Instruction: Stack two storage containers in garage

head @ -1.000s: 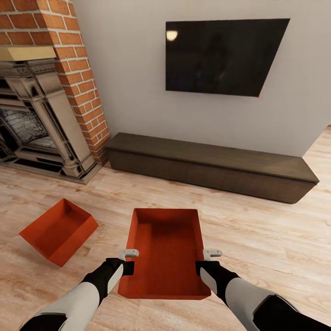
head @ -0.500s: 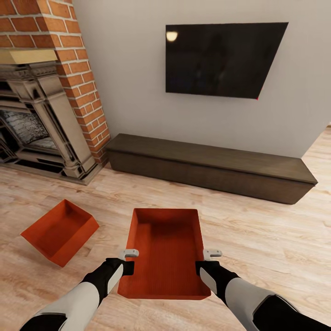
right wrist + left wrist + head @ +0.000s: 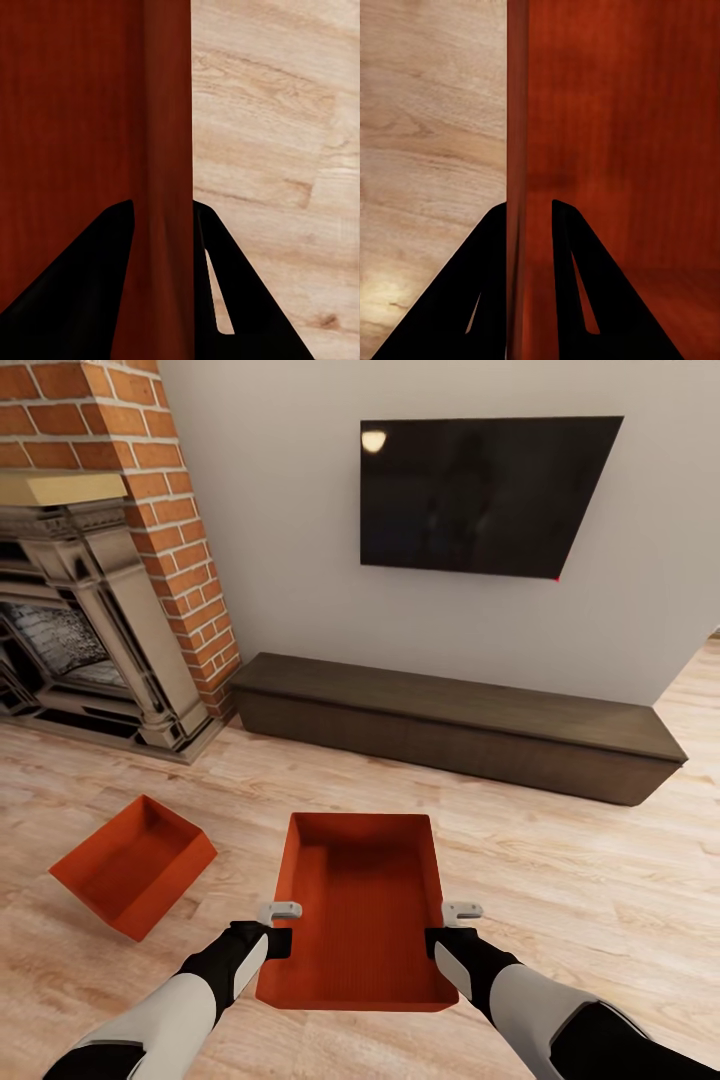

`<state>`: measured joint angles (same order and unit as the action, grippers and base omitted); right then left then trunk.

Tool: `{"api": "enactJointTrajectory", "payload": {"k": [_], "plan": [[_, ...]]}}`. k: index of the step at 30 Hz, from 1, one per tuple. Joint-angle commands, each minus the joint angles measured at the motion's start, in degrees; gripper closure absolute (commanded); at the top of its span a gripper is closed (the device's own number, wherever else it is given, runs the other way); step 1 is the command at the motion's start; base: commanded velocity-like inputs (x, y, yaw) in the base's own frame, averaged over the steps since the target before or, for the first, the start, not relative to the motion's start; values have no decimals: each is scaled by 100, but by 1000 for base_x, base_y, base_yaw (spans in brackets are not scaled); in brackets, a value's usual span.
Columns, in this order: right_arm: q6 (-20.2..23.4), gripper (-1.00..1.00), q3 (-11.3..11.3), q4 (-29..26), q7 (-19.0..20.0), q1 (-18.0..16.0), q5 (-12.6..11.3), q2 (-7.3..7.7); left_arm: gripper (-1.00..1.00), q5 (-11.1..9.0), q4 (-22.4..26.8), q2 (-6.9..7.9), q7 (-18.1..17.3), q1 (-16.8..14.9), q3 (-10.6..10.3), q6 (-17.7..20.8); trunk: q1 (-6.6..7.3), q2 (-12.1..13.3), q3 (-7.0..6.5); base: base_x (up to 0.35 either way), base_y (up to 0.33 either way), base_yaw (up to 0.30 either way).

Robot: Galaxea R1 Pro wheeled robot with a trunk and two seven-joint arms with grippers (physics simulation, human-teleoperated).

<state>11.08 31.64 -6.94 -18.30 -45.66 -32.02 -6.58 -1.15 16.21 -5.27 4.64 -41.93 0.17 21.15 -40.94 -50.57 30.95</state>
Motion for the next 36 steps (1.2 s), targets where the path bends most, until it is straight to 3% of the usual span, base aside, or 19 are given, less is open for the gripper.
{"api": "enactJointTrajectory", "payload": {"k": [1, 26, 36], "plan": [[8, 100, 149, -27, -47, -4, 126, -1, 100, 27, -12, -3, 55, 1, 18, 38, 22, 38, -14, 0, 0, 0], [7, 100, 149, -27, -59, -4, 117, -3, 100, 27, -12, -2, 55, 1, 20, 32, 571, 1040, -463, 0, 0, 0], [2, 100, 149, -27, -59, -4, 106, -5, 100, 27, 2, -9, 55, 1, 18, 29, 571, 1040, -477, 0, 0, 0]]}}
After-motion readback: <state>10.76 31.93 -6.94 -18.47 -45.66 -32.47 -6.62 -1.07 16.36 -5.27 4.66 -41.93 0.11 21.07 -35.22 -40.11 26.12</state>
